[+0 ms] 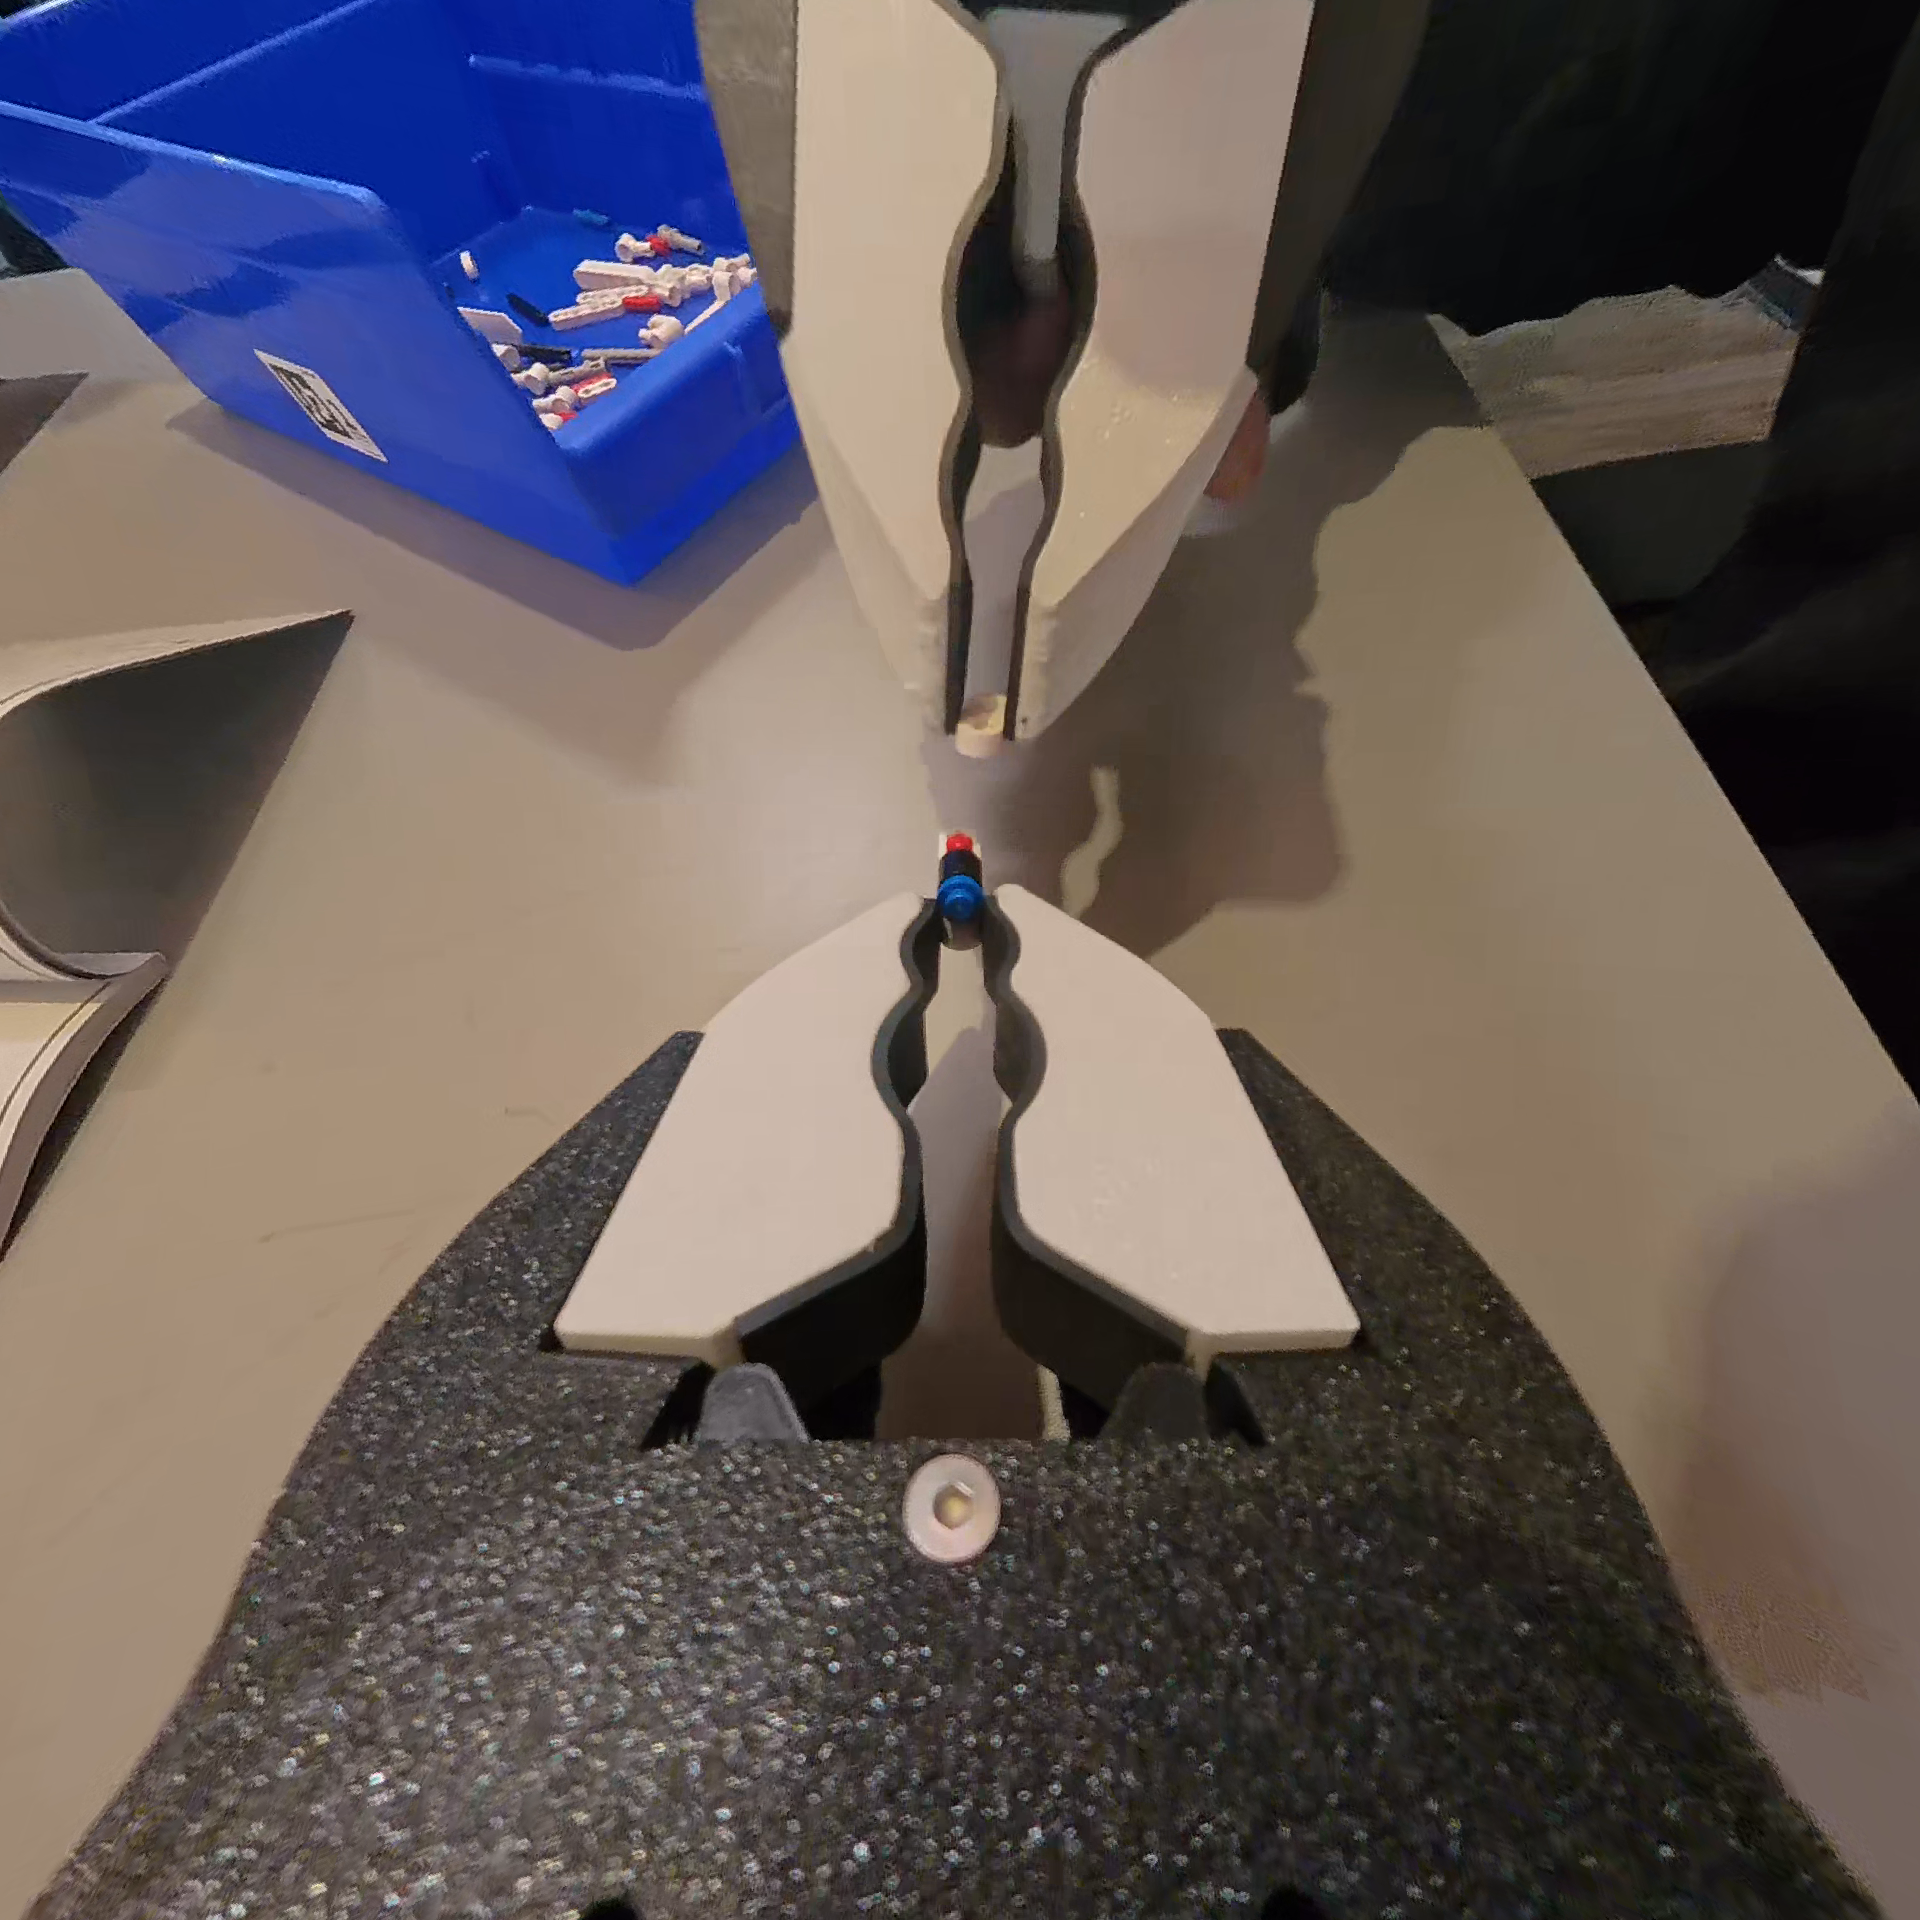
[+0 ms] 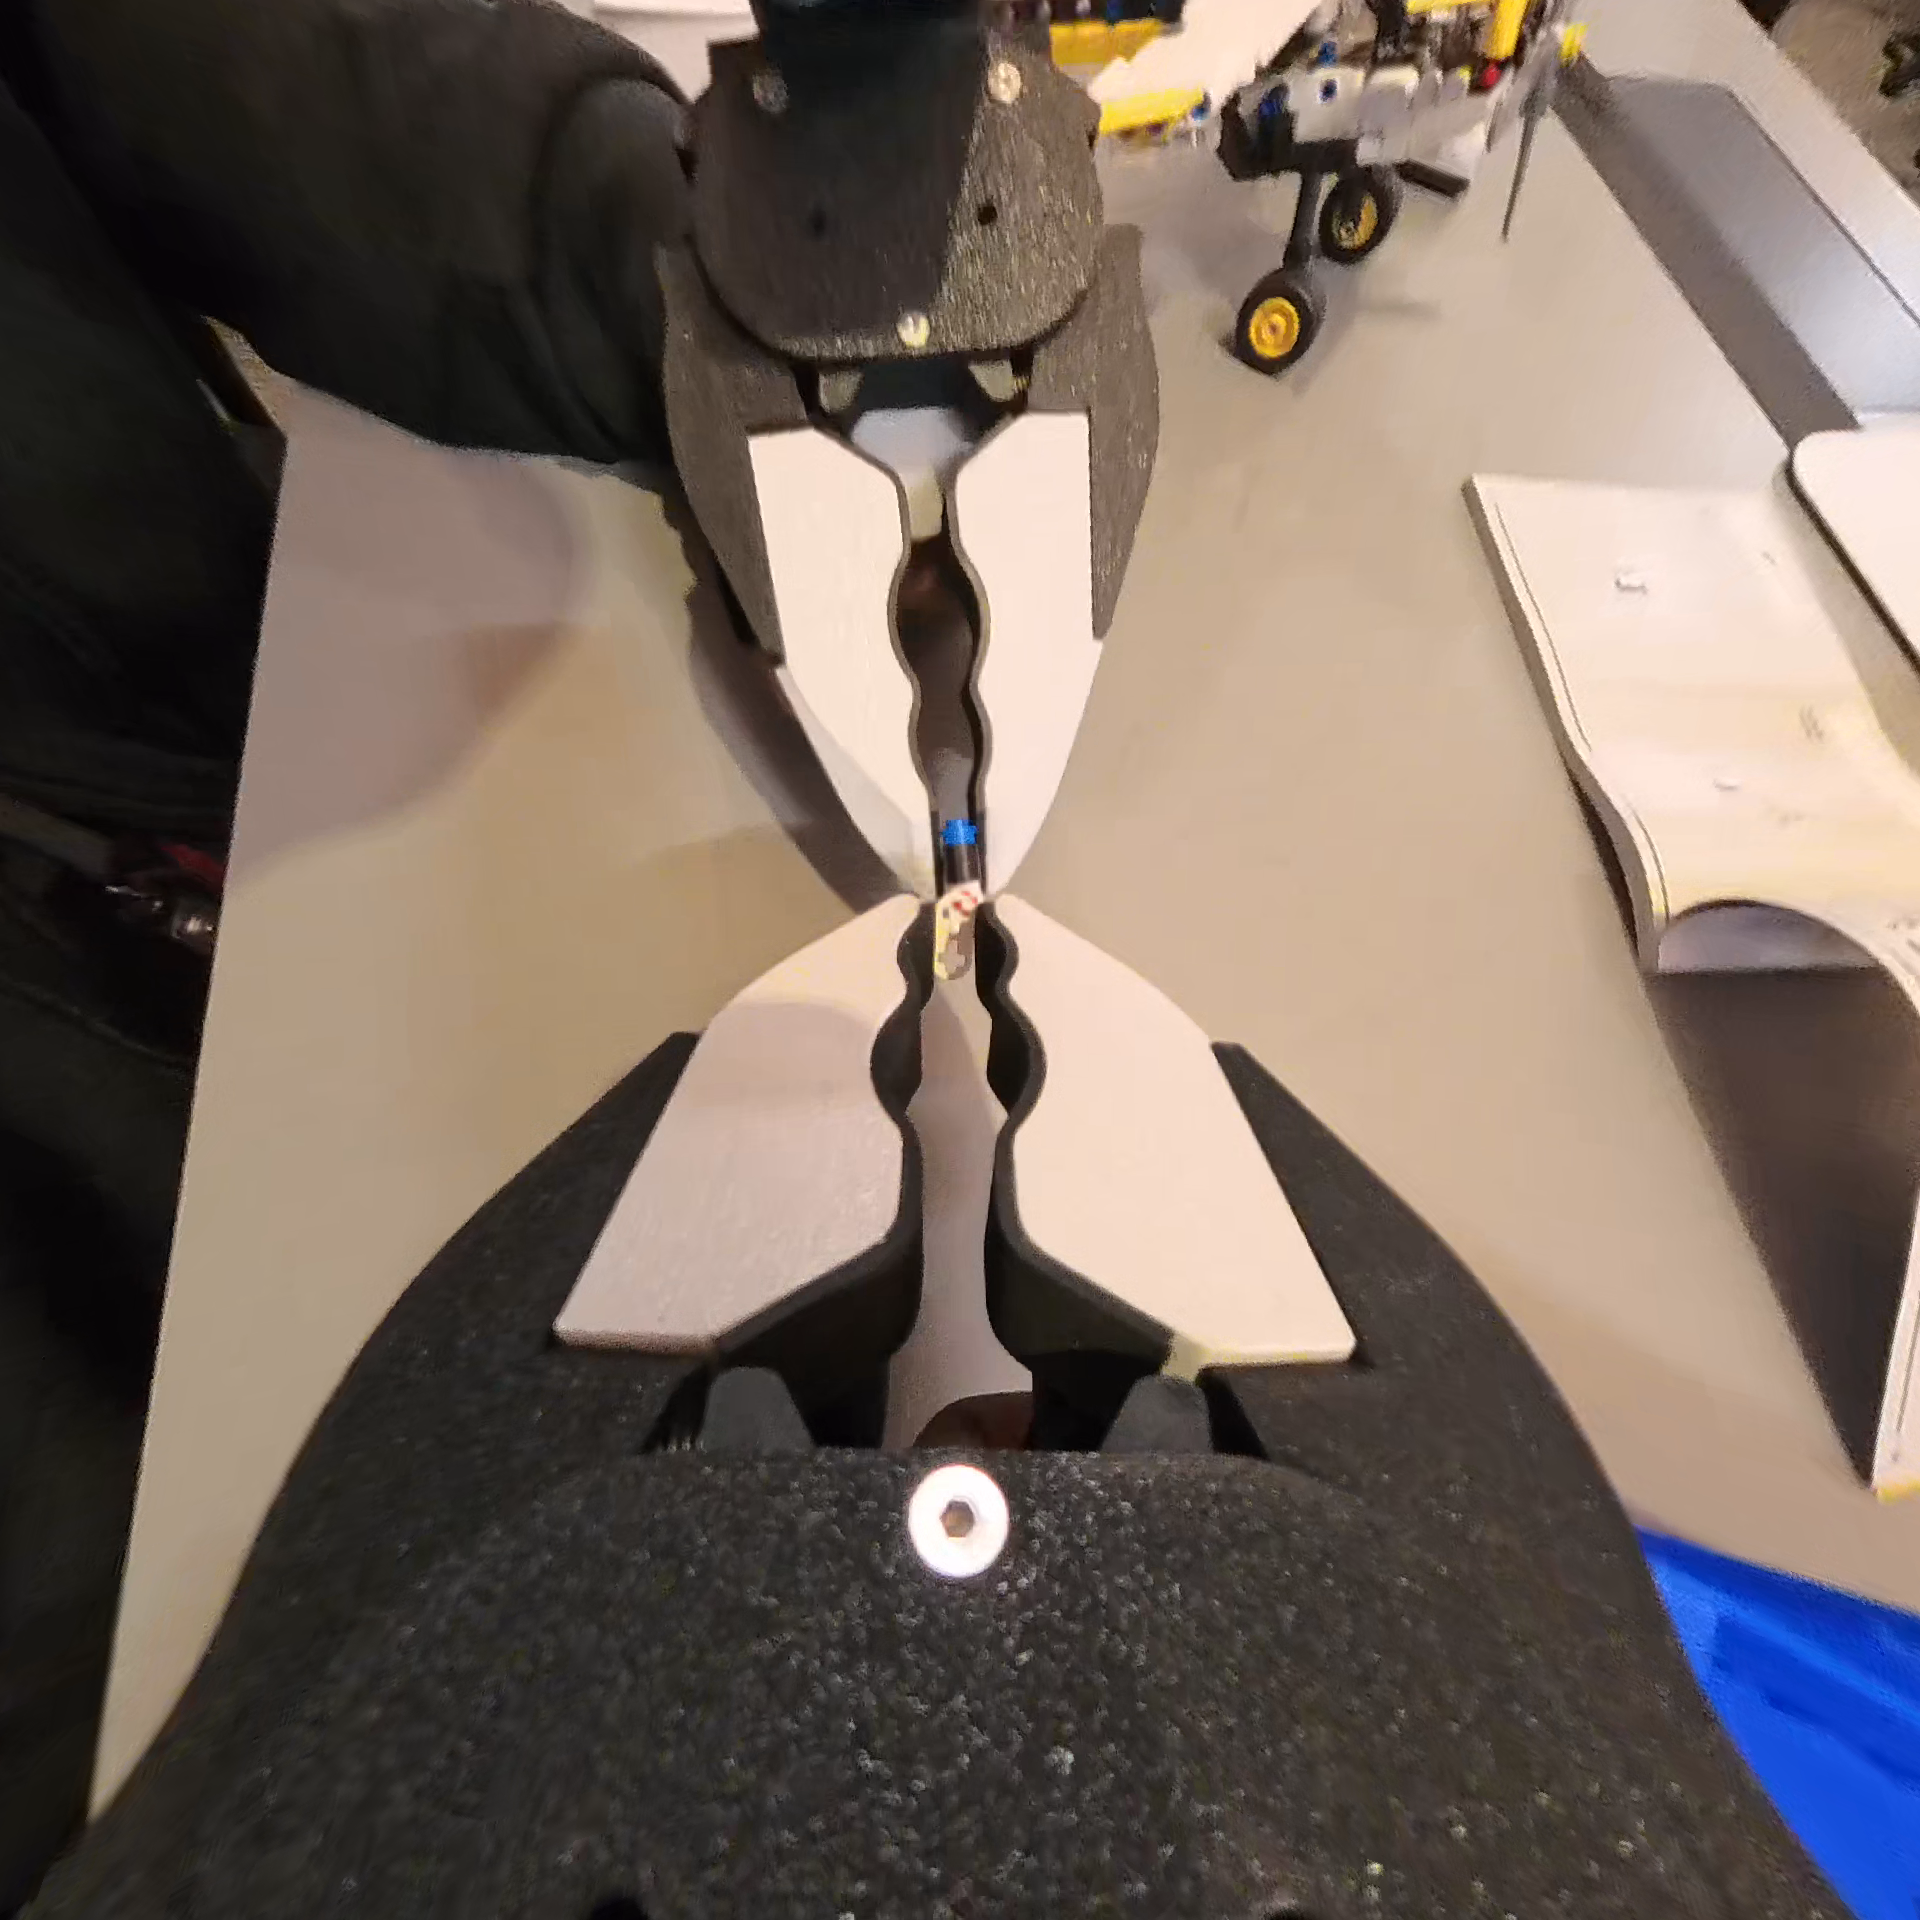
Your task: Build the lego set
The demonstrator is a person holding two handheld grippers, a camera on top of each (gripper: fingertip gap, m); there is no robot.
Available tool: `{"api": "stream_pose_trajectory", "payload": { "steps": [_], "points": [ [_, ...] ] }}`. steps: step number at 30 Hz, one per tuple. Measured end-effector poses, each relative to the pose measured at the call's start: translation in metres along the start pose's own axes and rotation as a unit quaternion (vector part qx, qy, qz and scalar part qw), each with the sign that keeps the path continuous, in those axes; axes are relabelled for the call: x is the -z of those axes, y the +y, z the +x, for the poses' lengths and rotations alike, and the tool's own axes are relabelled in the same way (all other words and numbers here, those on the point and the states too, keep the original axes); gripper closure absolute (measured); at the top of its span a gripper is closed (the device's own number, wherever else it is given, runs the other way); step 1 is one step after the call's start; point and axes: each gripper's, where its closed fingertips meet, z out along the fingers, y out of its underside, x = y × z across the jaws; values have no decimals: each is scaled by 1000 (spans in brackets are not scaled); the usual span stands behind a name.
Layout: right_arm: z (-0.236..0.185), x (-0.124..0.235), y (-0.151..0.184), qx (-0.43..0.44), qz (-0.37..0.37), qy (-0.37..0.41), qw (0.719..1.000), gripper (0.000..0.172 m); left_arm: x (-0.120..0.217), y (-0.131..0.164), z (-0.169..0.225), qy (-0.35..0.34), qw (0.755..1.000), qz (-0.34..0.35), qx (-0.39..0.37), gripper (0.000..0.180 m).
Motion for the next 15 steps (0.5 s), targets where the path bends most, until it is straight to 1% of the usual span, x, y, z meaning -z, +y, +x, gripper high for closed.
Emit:
{"api": "stream_pose_trajectory", "payload": {
  "steps": [4, 11, 15],
  "points": [
    [1, -10, 3, 20, -15, -9, 1000, 165, 1, -1, 0, 1, 1000, 5, -2, 173],
    [1, -14, 4, 27, -17, -21, 999, 165, 1, -2, 3, 11, 1000, 10, -4, 173],
    [-2, -13, 2, 32, -5, -38, 999, 165, 4, -5, 4, 21, 999, 25, 3, 173]
  ]
}}
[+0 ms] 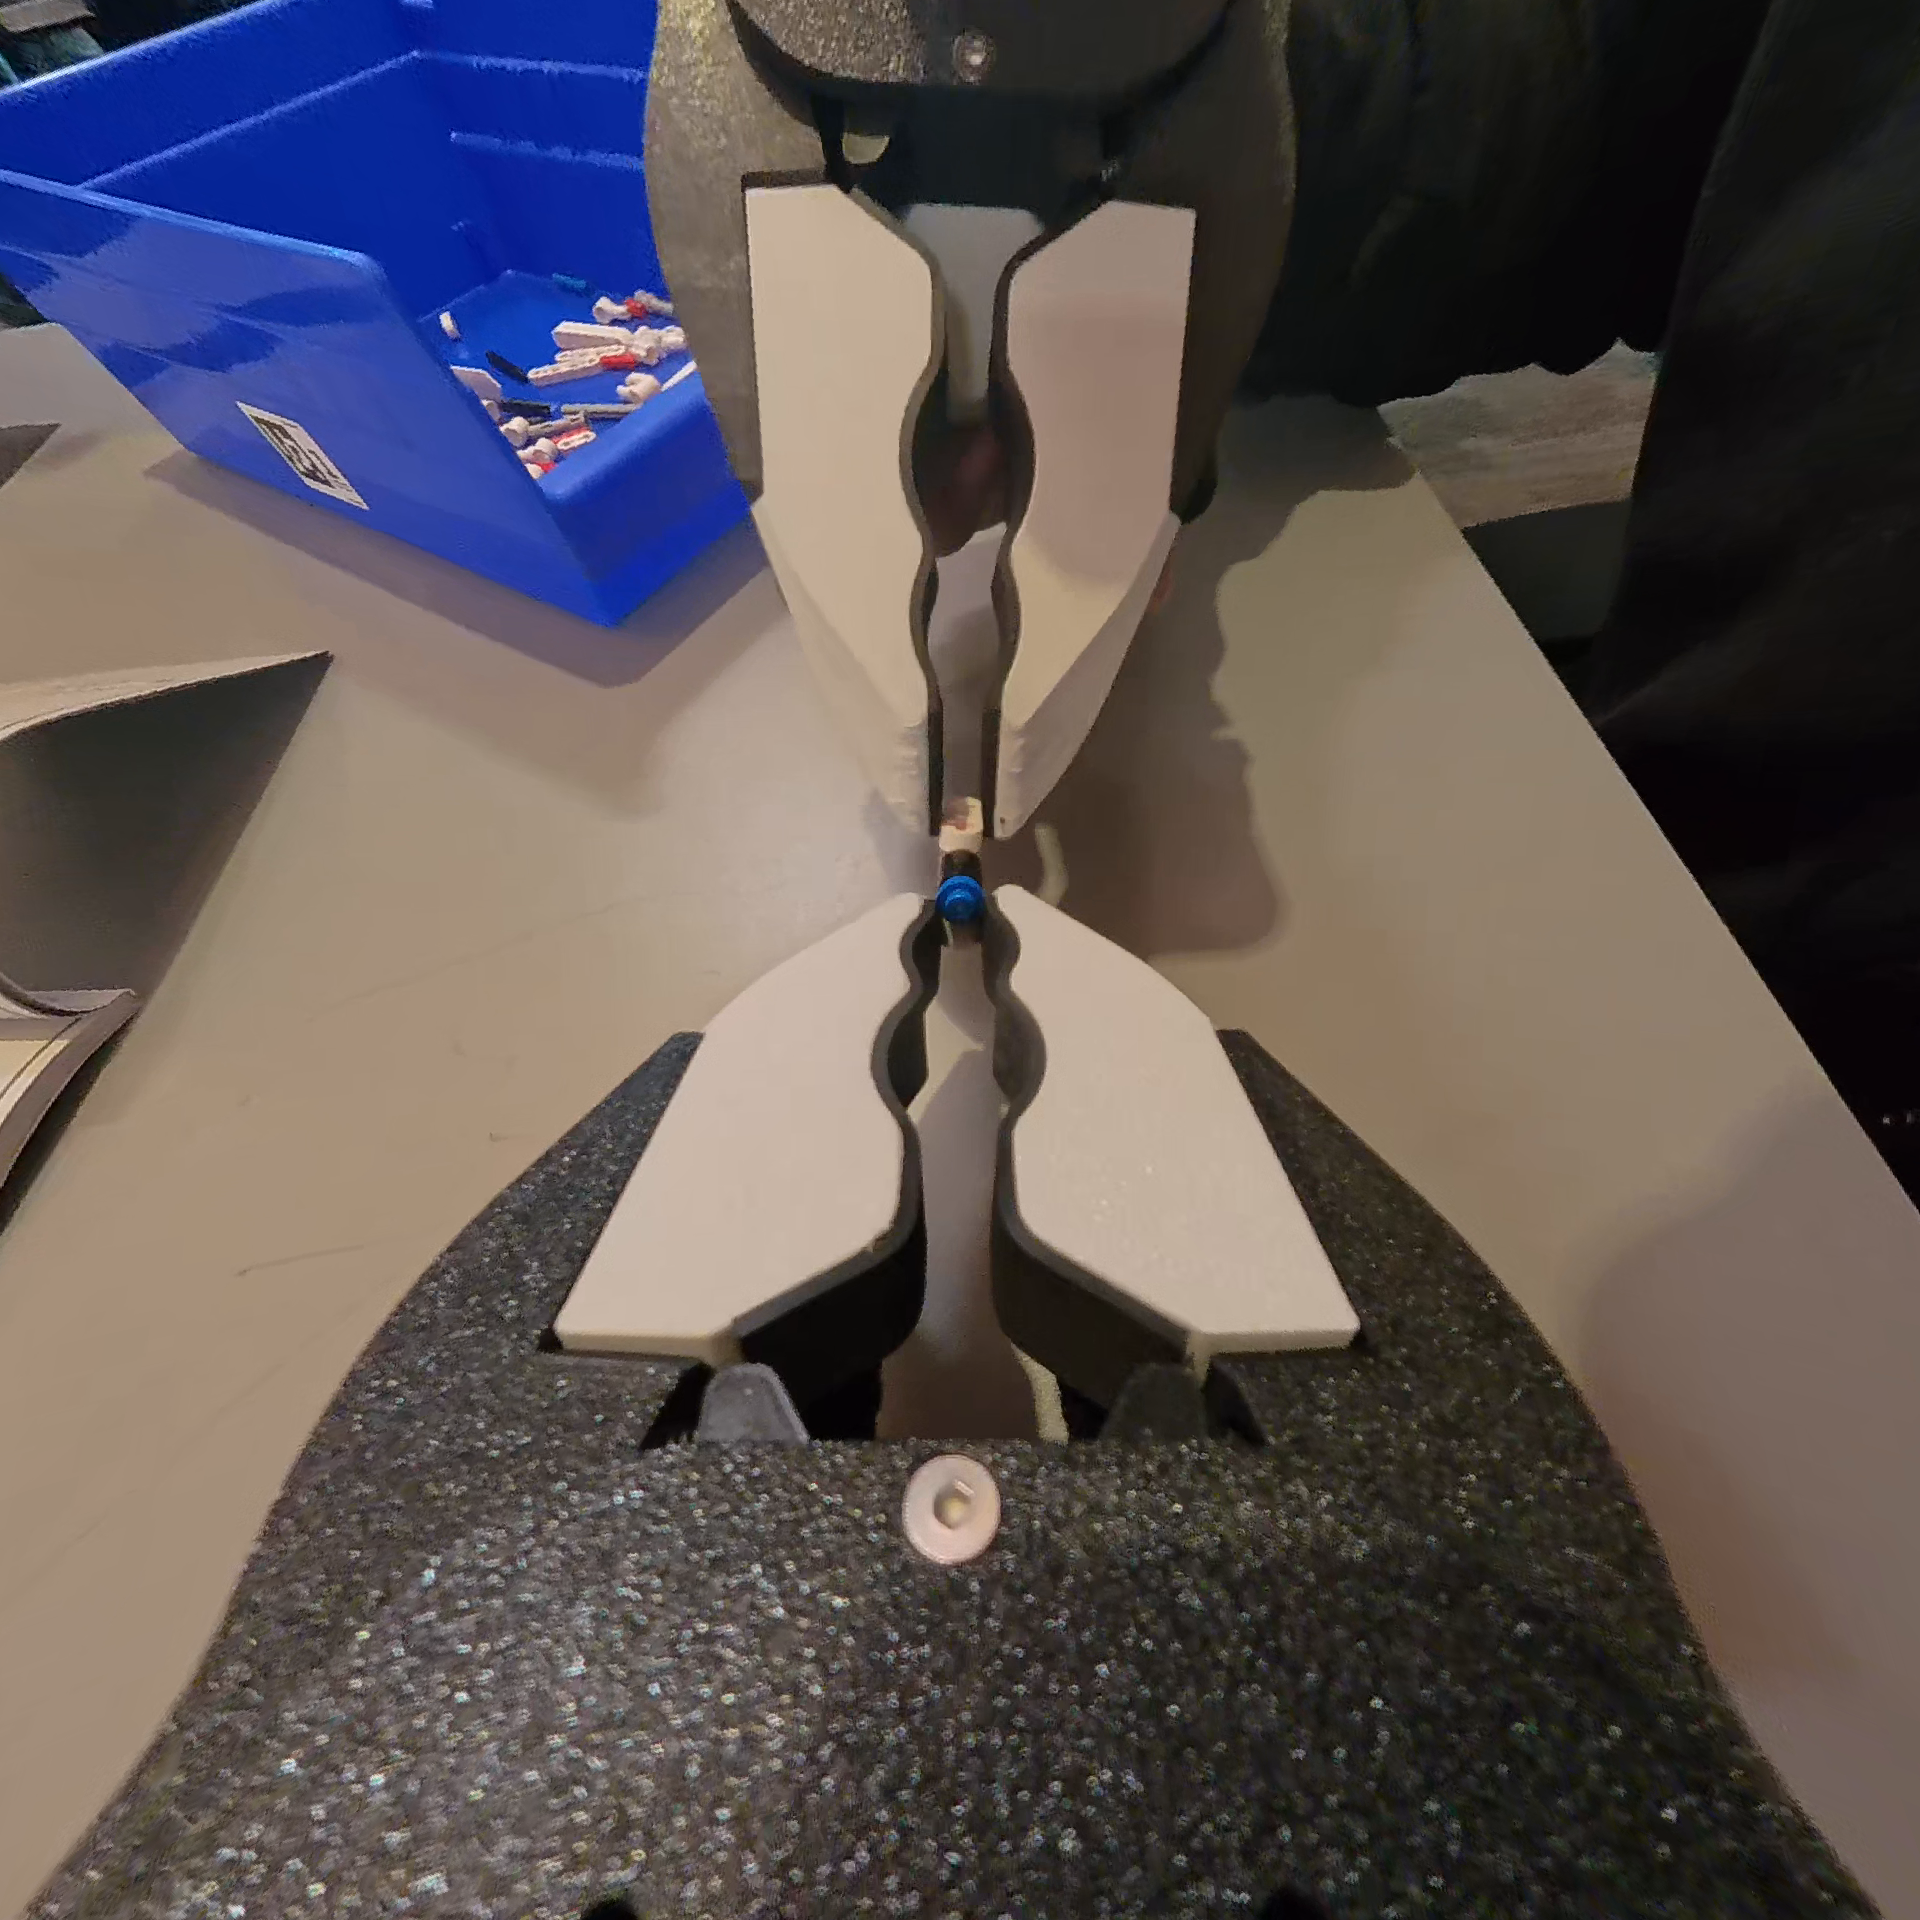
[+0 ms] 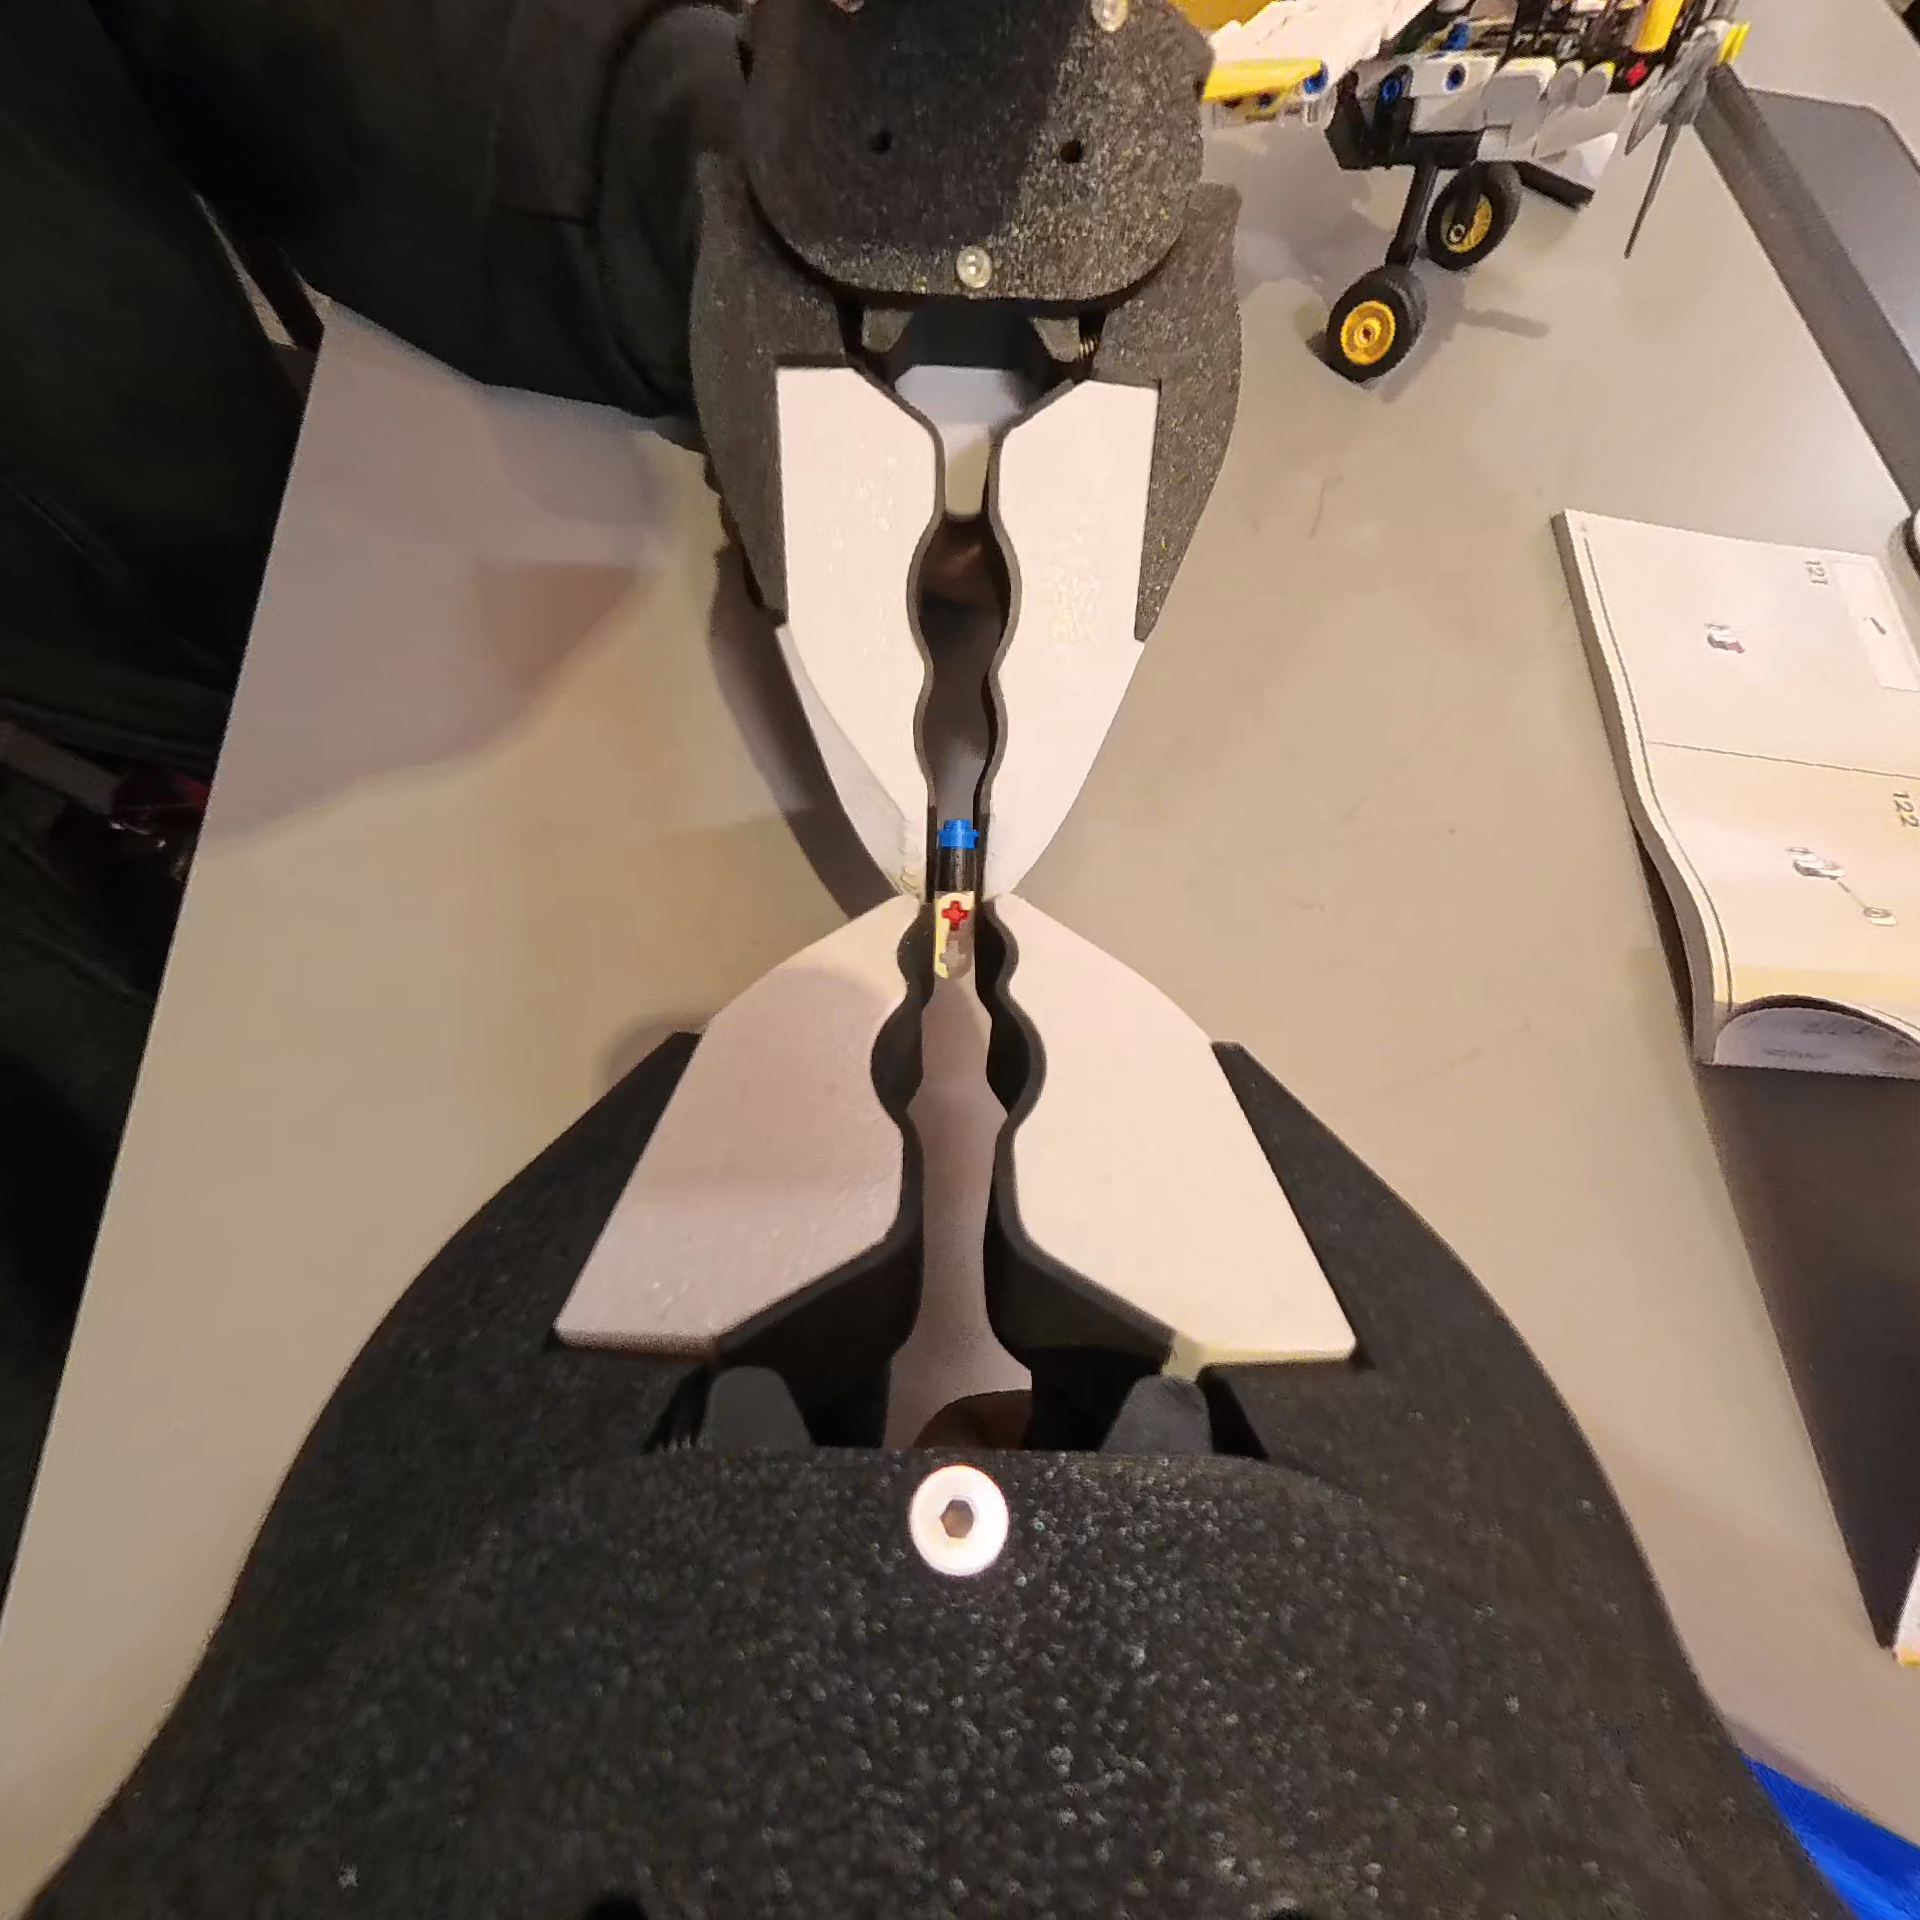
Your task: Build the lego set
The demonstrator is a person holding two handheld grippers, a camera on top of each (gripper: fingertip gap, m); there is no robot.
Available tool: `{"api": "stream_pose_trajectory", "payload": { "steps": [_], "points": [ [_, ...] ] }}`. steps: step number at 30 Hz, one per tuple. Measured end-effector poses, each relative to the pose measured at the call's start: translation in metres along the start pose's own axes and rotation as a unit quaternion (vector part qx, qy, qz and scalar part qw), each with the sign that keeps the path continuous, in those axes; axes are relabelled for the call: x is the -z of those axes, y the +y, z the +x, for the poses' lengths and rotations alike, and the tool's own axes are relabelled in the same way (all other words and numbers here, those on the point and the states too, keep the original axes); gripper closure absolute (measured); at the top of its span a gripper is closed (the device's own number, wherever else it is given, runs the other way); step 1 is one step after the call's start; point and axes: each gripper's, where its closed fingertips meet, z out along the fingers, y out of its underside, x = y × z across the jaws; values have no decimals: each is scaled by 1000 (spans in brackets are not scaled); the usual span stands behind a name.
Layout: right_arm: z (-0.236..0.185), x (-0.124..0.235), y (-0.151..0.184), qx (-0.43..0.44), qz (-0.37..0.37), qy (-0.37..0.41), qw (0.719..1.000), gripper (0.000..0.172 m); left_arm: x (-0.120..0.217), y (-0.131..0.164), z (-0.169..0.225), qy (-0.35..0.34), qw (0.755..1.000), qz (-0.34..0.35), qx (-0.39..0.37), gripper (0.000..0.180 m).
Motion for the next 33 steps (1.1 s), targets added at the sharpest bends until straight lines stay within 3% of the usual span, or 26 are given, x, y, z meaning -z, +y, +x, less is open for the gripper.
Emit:
{"api": "stream_pose_trajectory", "payload": {
  "steps": [28, 33],
  "points": [
    [-9, 12, -16, -57, 129, -114, 983, 165, 9, -23, 8, 19, 996, 85, -12, 174],
    [-7, 7, -14, -73, 134, -114, 982, 165, 15, -39, 5, 27, 989, 142, 25, 174]
  ]
}}
